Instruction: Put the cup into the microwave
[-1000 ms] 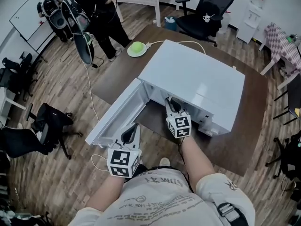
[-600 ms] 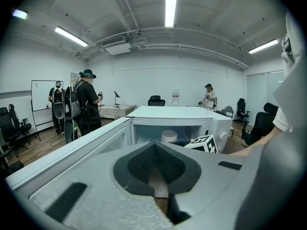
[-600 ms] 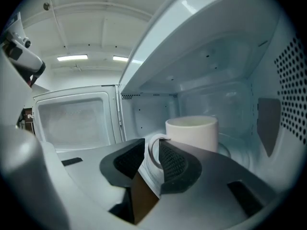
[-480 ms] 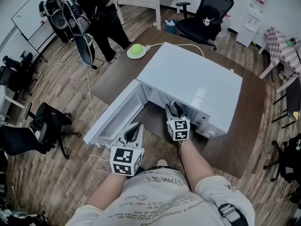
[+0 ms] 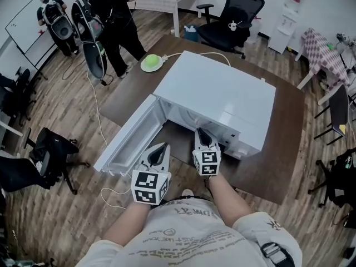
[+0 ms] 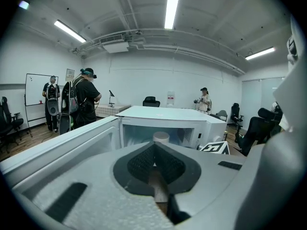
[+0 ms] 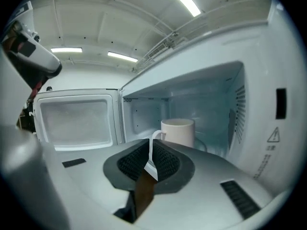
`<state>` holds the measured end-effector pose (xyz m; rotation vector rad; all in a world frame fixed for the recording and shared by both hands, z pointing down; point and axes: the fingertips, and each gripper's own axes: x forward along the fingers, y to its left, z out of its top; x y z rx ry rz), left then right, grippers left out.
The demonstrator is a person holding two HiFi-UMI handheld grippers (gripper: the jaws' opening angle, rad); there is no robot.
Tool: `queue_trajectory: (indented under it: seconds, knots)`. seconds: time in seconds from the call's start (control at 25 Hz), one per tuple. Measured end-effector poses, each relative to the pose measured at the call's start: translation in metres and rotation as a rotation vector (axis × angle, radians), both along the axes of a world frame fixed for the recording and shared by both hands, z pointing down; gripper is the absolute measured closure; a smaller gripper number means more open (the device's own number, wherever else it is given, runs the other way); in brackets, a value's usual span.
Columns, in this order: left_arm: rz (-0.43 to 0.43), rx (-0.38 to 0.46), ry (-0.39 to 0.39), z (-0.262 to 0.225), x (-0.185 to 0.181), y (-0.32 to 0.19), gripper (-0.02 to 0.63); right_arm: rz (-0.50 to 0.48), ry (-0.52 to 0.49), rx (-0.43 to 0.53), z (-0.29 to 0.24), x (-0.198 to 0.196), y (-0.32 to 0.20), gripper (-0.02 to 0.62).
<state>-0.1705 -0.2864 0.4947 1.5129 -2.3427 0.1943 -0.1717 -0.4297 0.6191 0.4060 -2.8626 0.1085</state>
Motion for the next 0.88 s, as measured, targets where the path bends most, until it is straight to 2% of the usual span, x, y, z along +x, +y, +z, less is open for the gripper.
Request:
queue_trajectory:
  seconds: [0.24, 0.48, 0.68, 0.88]
  knots:
    - [0.027, 0.052, 0.026, -0.004, 0.0, -0.011, 0.592, -0.026, 0.007, -0.028, -0.033, 0.017, 0.024, 0.578]
    - [0.059, 0.108, 0.049, -0.006, 0.004, -0.021, 0.592, -0.072, -0.056, -0.001, -0.102, 0.021, 0.048, 0.58]
    - [0.071, 0.139, 0.056, -0.009, 0.003, -0.025, 0.592, -0.056, -0.122, 0.036, -0.154, 0.028, 0.056, 0.58]
    - [0.08, 0.154, 0.06, -0.009, 0.004, -0.028, 0.592, -0.057, -0.131, 0.048, -0.162, 0.035, 0.06, 0.58]
